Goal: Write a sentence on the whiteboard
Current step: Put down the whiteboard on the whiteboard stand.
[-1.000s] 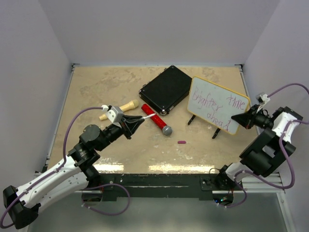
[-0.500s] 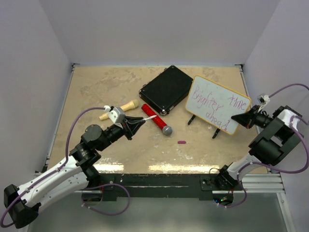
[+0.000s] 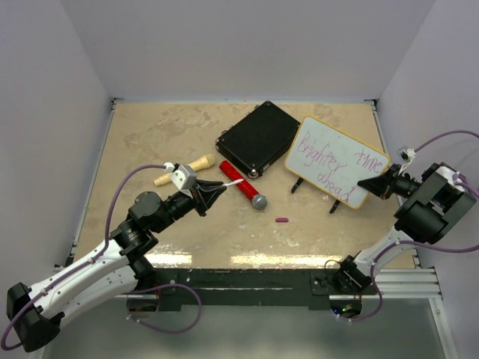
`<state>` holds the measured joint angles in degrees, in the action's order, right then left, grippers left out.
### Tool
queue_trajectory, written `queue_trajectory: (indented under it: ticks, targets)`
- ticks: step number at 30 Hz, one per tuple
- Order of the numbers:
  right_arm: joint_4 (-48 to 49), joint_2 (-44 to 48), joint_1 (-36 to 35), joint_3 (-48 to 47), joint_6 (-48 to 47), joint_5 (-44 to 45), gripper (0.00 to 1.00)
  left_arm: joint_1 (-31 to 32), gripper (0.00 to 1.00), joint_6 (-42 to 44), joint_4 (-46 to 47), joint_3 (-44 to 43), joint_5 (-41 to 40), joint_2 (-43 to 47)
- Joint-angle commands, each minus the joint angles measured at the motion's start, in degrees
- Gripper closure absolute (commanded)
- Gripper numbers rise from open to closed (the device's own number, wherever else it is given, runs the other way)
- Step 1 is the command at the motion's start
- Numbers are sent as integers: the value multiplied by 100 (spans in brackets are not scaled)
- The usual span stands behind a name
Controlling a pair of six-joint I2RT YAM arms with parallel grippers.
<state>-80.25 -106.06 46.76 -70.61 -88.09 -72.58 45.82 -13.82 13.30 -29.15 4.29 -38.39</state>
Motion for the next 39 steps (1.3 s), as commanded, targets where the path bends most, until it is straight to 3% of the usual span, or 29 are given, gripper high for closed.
queue_trajectory:
  ticks: [1,20,39]
  targets:
    - [862,-160,17,38,-946,1378,100,-12,100,126,278,-12,54,-37]
    - [862,252,-255,355,-1298,1616,100,-21,100,143,261,-3,80,-63]
    - [853,1755,-686,-31,380,306,100,-12,100,152,278,-3,124,-107]
